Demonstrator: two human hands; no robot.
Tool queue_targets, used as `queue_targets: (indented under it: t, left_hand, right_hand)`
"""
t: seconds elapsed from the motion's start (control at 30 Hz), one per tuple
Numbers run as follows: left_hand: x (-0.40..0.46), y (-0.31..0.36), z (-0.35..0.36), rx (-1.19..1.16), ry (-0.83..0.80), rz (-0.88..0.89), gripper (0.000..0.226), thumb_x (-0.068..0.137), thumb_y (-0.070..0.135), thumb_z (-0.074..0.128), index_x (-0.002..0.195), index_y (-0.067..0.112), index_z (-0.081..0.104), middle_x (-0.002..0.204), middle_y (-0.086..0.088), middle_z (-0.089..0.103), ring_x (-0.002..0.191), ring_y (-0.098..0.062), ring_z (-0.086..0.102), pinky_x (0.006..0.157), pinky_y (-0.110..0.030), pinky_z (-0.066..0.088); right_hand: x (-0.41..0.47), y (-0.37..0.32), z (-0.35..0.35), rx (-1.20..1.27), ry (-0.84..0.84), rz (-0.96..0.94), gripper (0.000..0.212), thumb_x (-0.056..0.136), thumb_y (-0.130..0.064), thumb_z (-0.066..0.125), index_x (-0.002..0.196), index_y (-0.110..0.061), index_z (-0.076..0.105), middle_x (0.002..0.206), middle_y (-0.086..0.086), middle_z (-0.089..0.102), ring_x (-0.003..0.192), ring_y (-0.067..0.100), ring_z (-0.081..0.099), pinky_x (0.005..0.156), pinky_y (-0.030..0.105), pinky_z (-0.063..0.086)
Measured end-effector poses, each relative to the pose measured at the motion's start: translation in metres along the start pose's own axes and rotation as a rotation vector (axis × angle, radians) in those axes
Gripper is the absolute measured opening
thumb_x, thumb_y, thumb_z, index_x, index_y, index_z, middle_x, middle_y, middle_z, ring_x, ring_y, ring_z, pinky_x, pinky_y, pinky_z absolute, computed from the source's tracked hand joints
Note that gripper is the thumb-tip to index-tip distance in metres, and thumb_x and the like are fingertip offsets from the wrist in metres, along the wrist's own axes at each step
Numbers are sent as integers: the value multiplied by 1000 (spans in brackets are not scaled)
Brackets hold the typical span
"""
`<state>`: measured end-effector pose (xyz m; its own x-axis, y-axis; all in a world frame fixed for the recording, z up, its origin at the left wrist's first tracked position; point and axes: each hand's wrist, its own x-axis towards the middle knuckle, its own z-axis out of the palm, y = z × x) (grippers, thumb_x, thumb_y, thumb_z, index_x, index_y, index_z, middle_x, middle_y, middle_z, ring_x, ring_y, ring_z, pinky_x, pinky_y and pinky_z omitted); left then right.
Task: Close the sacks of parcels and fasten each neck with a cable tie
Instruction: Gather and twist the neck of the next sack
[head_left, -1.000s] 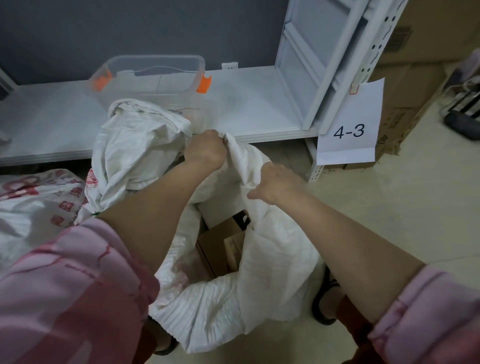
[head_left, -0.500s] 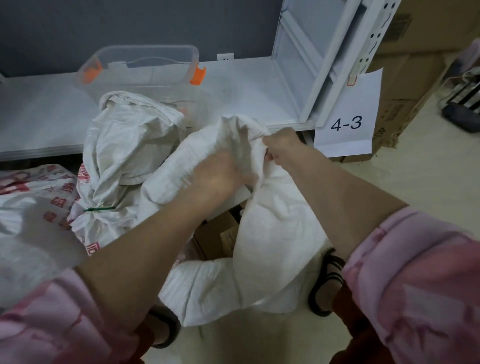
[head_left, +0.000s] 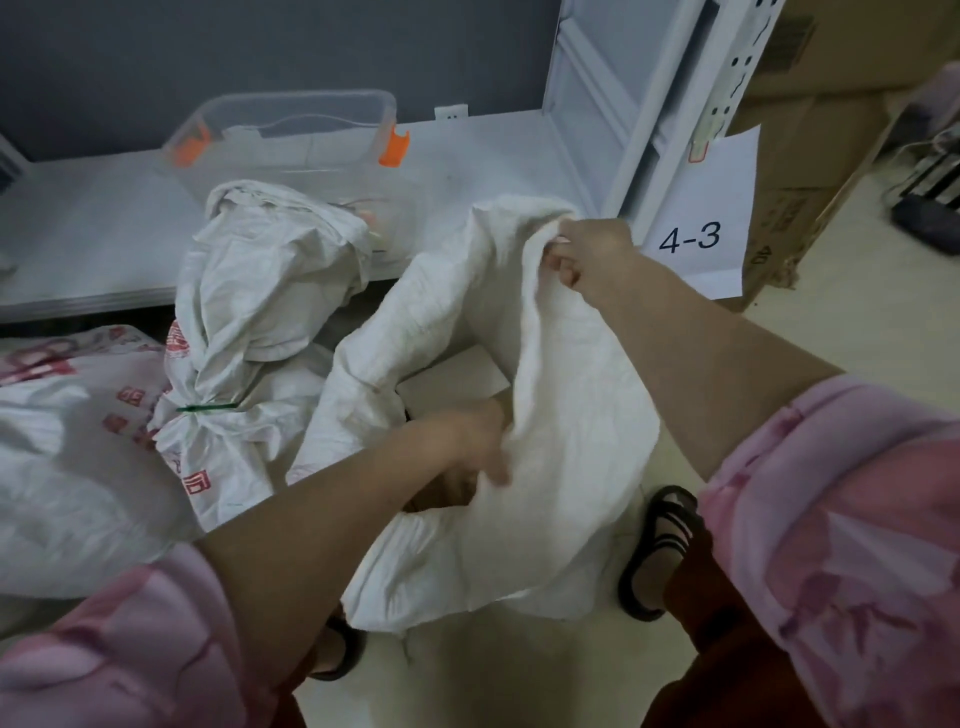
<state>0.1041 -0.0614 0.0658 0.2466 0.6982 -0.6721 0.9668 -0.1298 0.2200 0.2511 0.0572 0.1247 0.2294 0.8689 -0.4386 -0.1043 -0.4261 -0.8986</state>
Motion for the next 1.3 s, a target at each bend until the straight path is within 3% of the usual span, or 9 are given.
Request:
queue_targets:
  t: [0.1, 0.17, 0.4, 0.53, 0.63, 0.93, 1.03, 1.17, 1.3]
  left_hand:
    - [-7, 11, -18, -328, 205, -1, 10, 82, 16, 65, 78, 7, 61, 64, -1, 63, 53, -9, 57, 49, -17, 44]
    - [-9, 18, -25, -486, 319, -4, 18, 85, 10, 58, 68, 11, 52, 55, -3, 61, 41, -9, 53, 39, -16, 39]
    - [-11, 47, -19, -496, 678, 107, 27, 83, 16, 59, 61, 19, 42, 62, 4, 48, 60, -13, 50, 48, -23, 34]
    - [-17, 61, -14, -464, 675, 114, 22, 78, 31, 70, 83, 19, 52, 80, 5, 56, 78, -15, 57, 65, -30, 49]
    - [-30, 59, -12, -362, 490, 50, 66, 63, 47, 81, 111, 17, 47, 100, 4, 58, 89, -14, 57, 71, -29, 49]
    - [-42, 38, 21, 146, 398, -80, 49, 78, 20, 75, 117, 10, 47, 116, -5, 53, 104, -23, 57, 76, -28, 44]
    - [-39, 33, 21, 57, 486, -111, 10, 88, 14, 60, 96, 10, 60, 104, -9, 64, 90, -23, 61, 68, -27, 44]
    - [-38, 34, 16, -4, 528, -86, 5, 86, 9, 56, 82, 13, 56, 95, -8, 63, 87, -25, 61, 67, -29, 44]
    - [-47, 39, 13, -47, 548, -27, 9, 83, 4, 57, 78, 12, 55, 89, -7, 61, 82, -23, 60, 67, -30, 48]
  right_hand:
    - [-12, 5, -1, -348, -45, -94, 10, 84, -13, 61, 84, -4, 56, 71, 10, 55, 60, 21, 51, 50, 23, 38]
    - [-26, 9, -5, -638, -99, -164, 20, 83, -16, 62, 71, -8, 48, 67, 7, 50, 55, 19, 47, 43, 19, 33]
    - [-71, 25, -31, -1050, -151, -109, 34, 82, -35, 66, 70, -9, 49, 68, 8, 63, 47, 16, 54, 44, 21, 37]
    - [-75, 31, -46, -742, -169, -21, 24, 89, -5, 62, 71, -4, 46, 66, 13, 56, 25, 5, 43, 28, 11, 25]
    - [-68, 36, -59, -387, -102, 53, 21, 91, -3, 59, 75, -6, 47, 68, 11, 53, 51, 11, 52, 29, 15, 21]
    - [-53, 38, -89, 206, 81, 246, 21, 95, 0, 49, 75, -8, 48, 67, 2, 48, 54, 9, 46, 26, 11, 22]
    - [-54, 37, -87, 151, 117, 213, 8, 91, -11, 57, 85, -11, 52, 66, 2, 46, 48, 10, 38, 30, 9, 23]
    - [-70, 52, -73, -353, -30, 96, 47, 72, -44, 77, 98, -12, 53, 71, 2, 44, 49, 13, 38, 39, 20, 30]
    - [-70, 71, -54, -603, -56, 24, 25, 80, -19, 71, 95, -7, 55, 81, 11, 58, 59, 18, 50, 45, 25, 37]
